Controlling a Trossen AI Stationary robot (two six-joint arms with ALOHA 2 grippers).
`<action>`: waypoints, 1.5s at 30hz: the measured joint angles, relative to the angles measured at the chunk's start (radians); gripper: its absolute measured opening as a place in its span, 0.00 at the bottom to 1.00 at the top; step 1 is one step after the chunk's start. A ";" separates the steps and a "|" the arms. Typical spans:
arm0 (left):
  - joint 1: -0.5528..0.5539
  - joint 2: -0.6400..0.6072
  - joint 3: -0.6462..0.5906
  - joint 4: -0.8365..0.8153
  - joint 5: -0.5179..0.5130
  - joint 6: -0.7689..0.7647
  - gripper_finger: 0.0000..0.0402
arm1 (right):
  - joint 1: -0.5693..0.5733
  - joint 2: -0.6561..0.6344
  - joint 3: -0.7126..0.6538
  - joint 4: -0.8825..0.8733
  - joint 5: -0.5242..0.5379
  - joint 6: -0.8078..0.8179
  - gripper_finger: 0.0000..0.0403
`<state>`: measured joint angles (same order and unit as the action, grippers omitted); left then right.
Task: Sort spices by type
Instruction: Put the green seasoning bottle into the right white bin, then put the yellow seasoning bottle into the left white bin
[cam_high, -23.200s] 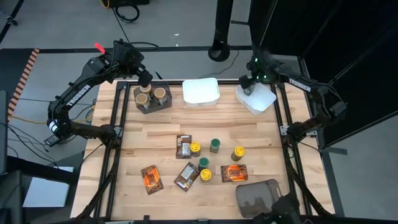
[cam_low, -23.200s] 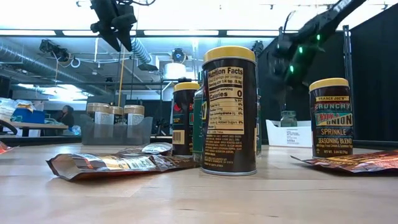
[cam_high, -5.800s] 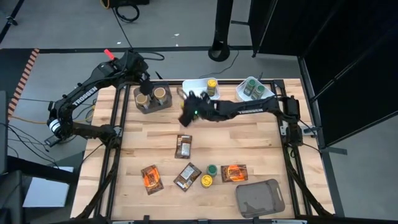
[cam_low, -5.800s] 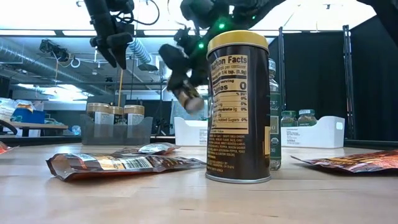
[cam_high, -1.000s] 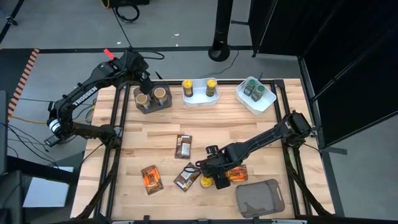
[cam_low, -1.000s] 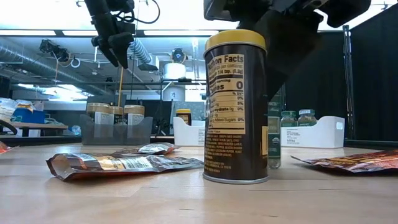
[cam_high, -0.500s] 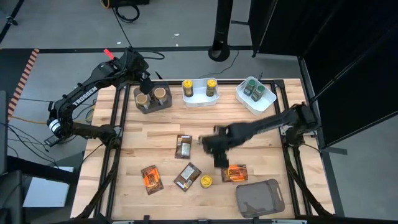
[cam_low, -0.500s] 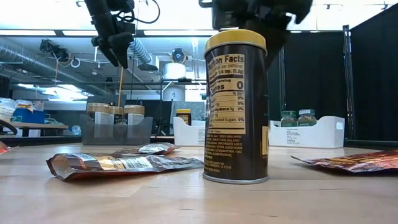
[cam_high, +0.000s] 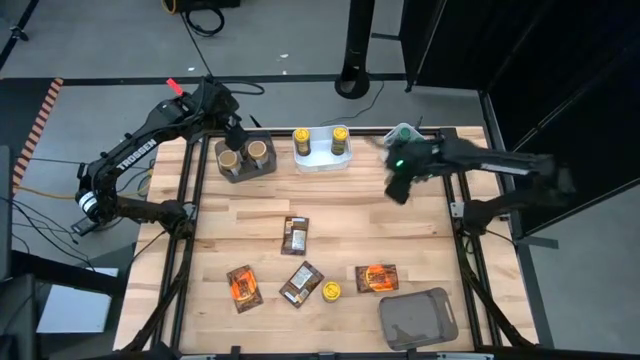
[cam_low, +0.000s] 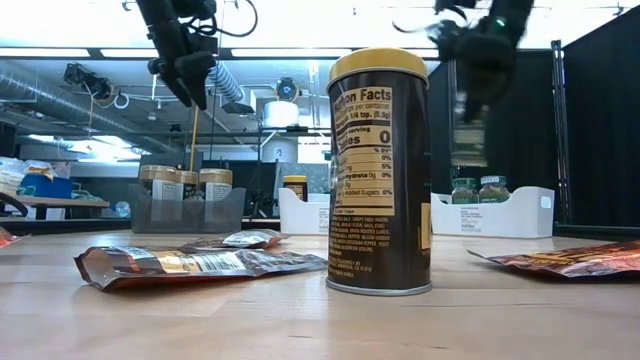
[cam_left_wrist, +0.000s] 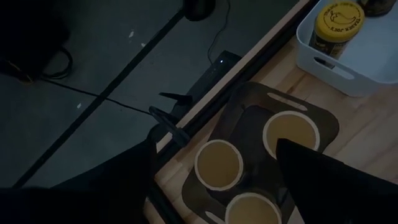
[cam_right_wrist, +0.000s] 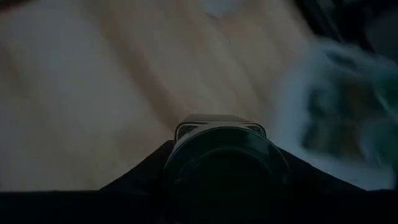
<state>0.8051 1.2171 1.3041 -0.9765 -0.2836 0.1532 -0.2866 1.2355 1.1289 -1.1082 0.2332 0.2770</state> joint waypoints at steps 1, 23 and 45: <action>0.000 0.000 0.000 0.005 0.000 0.000 0.84 | -0.038 -0.031 -0.026 -0.012 0.005 0.017 0.49; 0.000 0.000 0.000 0.060 0.000 -0.008 0.84 | -0.456 0.019 -0.249 0.171 0.023 -0.108 0.49; 0.000 0.000 0.000 0.069 0.000 -0.009 0.84 | -0.555 0.024 -0.307 0.246 -0.045 -0.131 0.91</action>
<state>0.8051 1.2171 1.3037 -0.9079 -0.2840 0.1444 -0.8417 1.2591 0.8219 -0.8624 0.1883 0.1461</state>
